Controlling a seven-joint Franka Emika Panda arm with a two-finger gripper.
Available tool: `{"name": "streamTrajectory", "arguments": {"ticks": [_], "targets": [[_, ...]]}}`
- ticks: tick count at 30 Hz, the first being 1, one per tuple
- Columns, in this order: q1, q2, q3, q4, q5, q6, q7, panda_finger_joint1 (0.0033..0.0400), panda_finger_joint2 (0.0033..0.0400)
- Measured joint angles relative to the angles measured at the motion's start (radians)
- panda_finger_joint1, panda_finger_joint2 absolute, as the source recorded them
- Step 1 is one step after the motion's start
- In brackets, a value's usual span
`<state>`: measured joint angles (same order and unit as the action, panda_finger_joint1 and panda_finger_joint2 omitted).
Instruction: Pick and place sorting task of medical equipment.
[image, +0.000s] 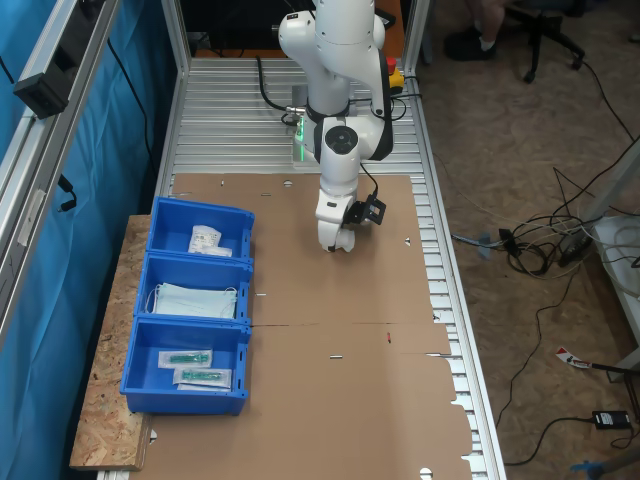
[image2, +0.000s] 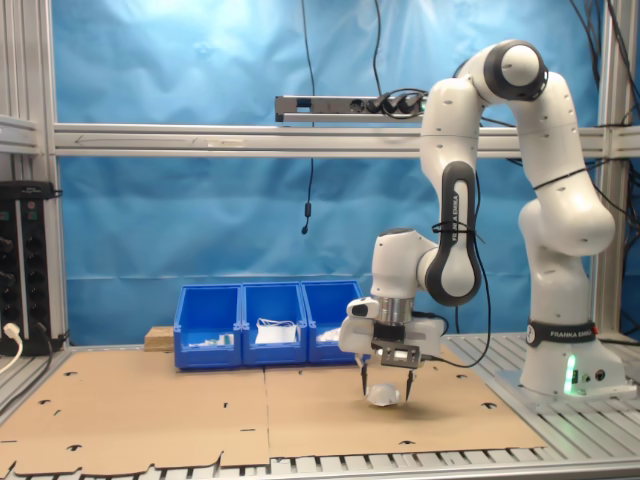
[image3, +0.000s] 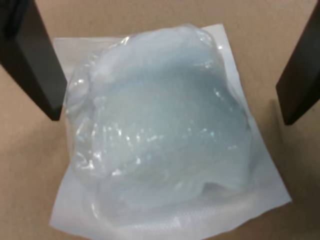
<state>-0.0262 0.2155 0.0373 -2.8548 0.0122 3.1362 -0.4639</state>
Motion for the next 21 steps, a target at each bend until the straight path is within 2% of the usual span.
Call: {"name": "streamTrajectory", "arguments": {"ticks": [11, 12, 17, 18, 21], "targets": [[0.0, 0.0, 0.0, 0.0, 0.0, 0.0, 0.0, 0.04, 0.04], [0.0, 0.0, 0.0, 0.0, 0.0, 0.0, 0.0, 0.0334, 0.0334], [0.0, 0.0, 0.0, 0.0, 0.0, 0.0, 0.0, 0.0334, 0.0334], [0.0, 0.0, 0.0, 0.0, 0.0, 0.0, 0.0, 0.0254, 0.0254], [0.0, 0.0, 0.0, 0.0, 0.0, 0.0, 0.0, 0.0254, 0.0254]]}}
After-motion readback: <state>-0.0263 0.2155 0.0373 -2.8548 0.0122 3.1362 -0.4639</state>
